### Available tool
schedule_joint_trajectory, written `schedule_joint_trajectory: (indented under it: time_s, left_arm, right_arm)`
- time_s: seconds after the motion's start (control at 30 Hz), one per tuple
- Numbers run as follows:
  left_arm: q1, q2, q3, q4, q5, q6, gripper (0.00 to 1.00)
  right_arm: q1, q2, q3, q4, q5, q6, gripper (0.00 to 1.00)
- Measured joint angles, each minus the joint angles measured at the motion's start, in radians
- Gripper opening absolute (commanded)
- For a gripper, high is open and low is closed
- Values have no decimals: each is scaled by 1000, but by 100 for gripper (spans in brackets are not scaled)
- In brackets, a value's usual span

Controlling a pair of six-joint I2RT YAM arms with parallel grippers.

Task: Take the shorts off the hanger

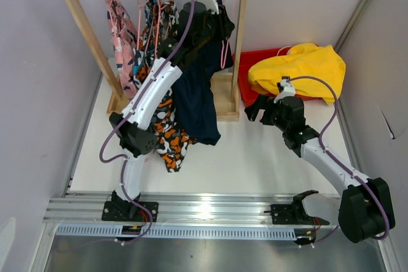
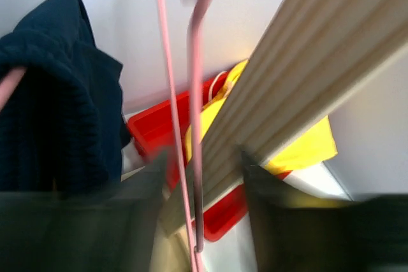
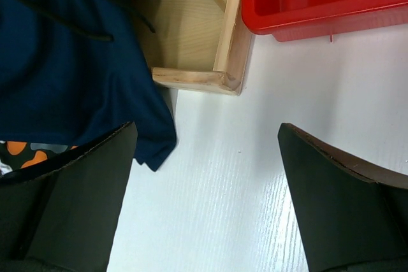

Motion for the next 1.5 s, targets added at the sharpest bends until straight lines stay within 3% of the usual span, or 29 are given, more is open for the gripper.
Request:
schedule_joint_trajectory:
  time_s: [0.27, 0.3, 0.33, 0.57, 0.73, 0.9, 1.1, 1.23, 1.3, 1.37, 1.4, 1.43, 1.5]
  left_arm:
    - [-38, -217, -261, -96, -4, 47, 84]
    - [-44, -260, -282, -118, -10, 56, 98]
    - [-49, -308, -297, -136, -21, 71, 99]
    - [-48, -659, -309, -166, -135, 142, 99]
    - [-35, -787, -376, -140, -184, 170, 98]
    - [-24, -744, -496, -116, -184, 177, 95]
    - [-8, -556, -533, -137, -179, 180, 94]
    - [10, -507, -531, -143, -177, 183, 90]
    - [18, -500, -531, -142, -177, 182, 83]
    - [24, -500, -531, -141, -178, 179, 67]
    - [26, -500, -531, -138, -179, 176, 65]
    - [27, -500, -532, -134, -181, 176, 54]
    - [27, -500, -537, -122, -185, 173, 43]
  right_arm:
    - [63, 0, 0, -1, 55, 0, 100]
    - [72, 0, 0, -1, 60, 0, 99]
    - [81, 0, -2, 0, 69, 0, 99]
    - [137, -8, -37, -2, 119, 2, 99]
    - [163, -30, -50, -10, 145, 2, 99]
    - [169, -74, -53, -38, 167, 1, 99]
    - [169, -147, -87, -61, 198, 0, 99]
    - [171, -187, -114, -86, 216, 0, 100]
    - [171, -202, -126, -101, 223, -1, 99]
    - [171, -211, -136, -112, 225, -3, 100]
    - [171, -214, -139, -116, 228, -5, 100]
    - [171, -216, -142, -119, 229, -8, 100]
    - [171, -216, -145, -121, 232, -11, 99]
